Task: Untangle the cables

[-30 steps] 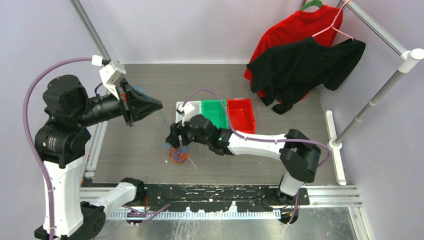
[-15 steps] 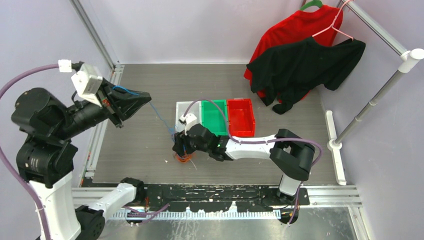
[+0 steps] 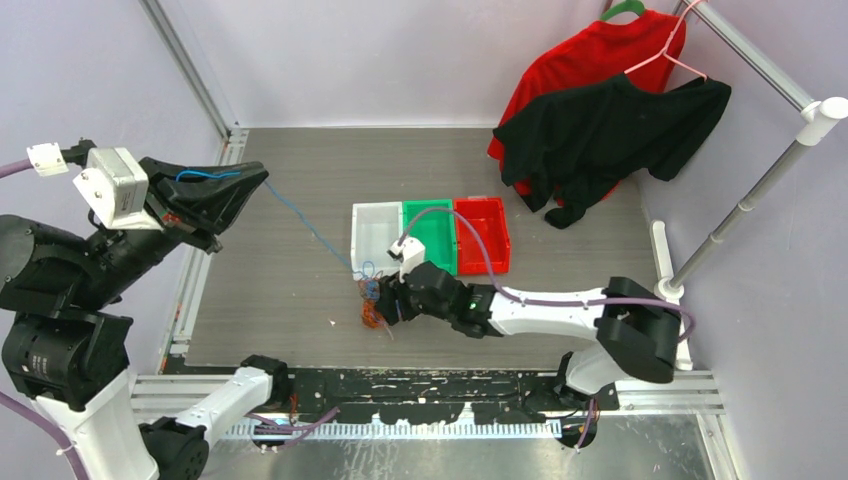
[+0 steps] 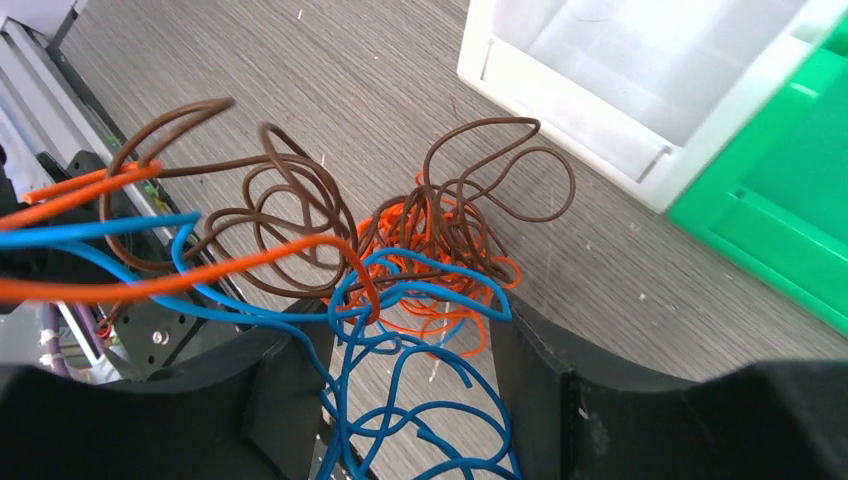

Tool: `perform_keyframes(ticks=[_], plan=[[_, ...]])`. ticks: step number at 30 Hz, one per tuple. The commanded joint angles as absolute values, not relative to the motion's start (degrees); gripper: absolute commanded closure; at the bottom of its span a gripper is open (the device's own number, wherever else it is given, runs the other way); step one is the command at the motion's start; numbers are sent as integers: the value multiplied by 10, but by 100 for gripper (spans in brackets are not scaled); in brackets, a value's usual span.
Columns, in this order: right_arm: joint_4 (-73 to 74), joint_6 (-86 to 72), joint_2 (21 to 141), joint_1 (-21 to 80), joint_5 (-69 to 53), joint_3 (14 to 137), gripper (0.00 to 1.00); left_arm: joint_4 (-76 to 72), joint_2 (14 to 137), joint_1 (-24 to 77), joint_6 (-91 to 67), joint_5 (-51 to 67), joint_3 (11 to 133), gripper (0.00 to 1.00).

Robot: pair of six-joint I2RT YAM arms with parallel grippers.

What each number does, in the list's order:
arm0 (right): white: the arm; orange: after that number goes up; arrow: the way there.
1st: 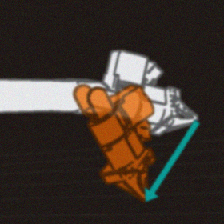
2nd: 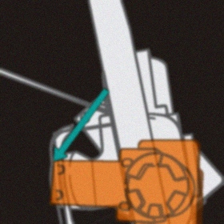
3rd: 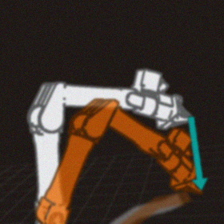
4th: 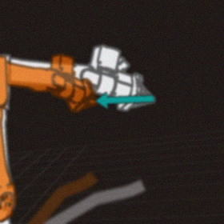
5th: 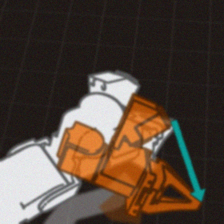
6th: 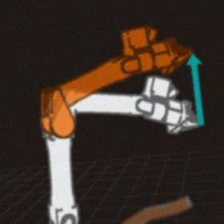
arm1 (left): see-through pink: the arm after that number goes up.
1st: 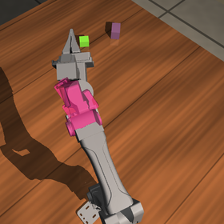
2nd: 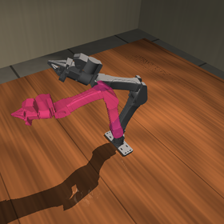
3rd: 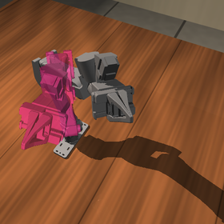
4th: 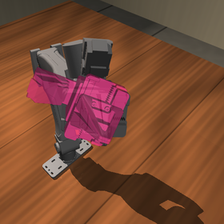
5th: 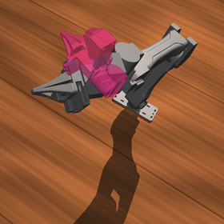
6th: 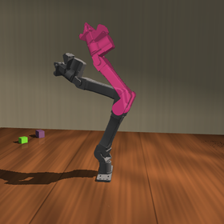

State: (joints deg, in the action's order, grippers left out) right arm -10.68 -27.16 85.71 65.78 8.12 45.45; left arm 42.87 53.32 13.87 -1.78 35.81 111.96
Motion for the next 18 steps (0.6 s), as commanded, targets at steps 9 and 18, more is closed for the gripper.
perform_keyframes(ticks=[9,18], plan=[[-65,-286,726,660,147,374,38,302,529,138,29,240,1161,100],[-48,-290,693,660,171,357,38,220,537,138,35,189,1167,100]])
